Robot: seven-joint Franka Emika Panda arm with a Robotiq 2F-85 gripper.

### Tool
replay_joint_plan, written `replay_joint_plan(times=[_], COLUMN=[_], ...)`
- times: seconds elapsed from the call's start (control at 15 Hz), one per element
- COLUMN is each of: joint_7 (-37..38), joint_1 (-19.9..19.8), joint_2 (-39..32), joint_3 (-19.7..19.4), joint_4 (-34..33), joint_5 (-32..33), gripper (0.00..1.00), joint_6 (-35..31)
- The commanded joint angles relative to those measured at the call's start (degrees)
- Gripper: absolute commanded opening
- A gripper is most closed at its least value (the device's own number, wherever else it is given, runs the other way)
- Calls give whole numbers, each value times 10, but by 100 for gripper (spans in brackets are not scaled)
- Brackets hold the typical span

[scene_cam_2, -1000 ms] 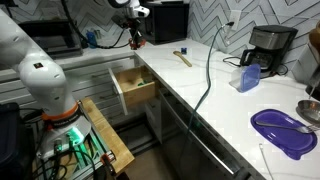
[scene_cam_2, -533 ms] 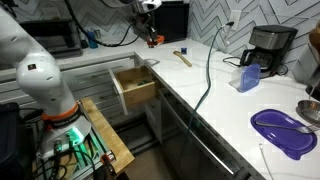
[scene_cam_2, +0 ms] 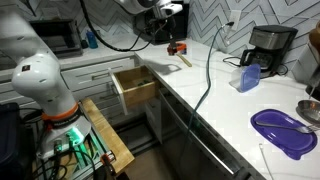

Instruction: Remove the orange heart bowl from the drawer and put it on the counter top

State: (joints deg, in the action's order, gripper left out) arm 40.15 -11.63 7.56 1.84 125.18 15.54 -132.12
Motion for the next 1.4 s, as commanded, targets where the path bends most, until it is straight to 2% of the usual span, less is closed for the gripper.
replay_joint_plan(times=[0.0, 0.4, 1.07, 1.13, 1.2, 1.27, 1.33], joint_7=[52, 71, 42, 40, 37, 30, 22], joint_1=[5, 16, 27, 28, 29, 29, 29], joint_2=[-73, -156, -220, -222, -222, -220, -216], joint_3=[-30, -79, -106, -107, -108, -108, -108], joint_4=[-55, -110, -144, -145, -147, -148, -148], joint_5=[3, -27, -89, -91, -95, -100, -105], gripper=[3, 3, 3, 13, 38, 39, 46], joint_6=[13, 28, 19, 18, 19, 21, 21])
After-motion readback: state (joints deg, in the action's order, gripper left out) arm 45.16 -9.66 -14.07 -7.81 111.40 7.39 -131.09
